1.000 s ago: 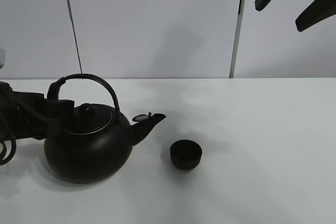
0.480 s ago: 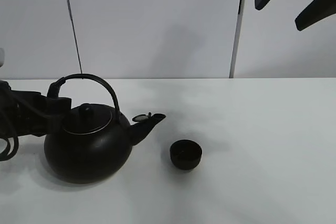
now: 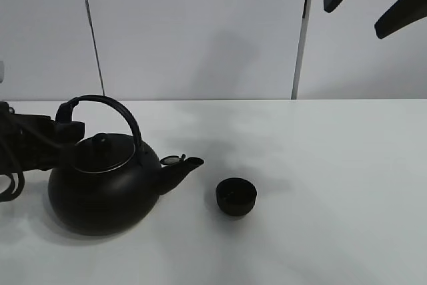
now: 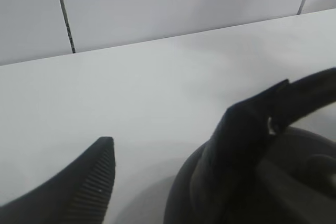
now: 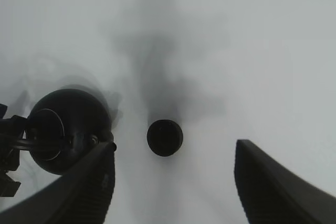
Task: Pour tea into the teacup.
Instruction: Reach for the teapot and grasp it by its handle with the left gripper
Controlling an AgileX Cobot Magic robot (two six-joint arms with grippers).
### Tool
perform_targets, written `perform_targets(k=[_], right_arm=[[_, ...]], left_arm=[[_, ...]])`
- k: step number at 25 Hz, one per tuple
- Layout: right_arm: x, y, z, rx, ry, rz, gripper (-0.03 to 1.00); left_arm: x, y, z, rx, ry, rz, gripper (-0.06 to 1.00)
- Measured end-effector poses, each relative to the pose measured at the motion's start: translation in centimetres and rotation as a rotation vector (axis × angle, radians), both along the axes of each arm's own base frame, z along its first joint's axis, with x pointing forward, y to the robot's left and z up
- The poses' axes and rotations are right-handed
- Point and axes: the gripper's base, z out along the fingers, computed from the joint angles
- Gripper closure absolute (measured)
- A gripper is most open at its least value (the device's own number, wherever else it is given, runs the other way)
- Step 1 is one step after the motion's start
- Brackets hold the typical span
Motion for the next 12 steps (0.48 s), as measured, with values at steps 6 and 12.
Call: perform_targets(k=[6, 12], right_arm=[[0.00, 0.00, 0.00, 0.000, 0.000, 0.000, 0.51], [0.03, -0.02, 0.01, -0.002, -0.004, -0.001, 0.51]], left_arm=[[-0.19, -0.47, 0.00, 0.019, -0.009, -0.062, 0.82], [-0.23, -0.60, 0.02, 0.031, -0.016, -0.086, 0.82]])
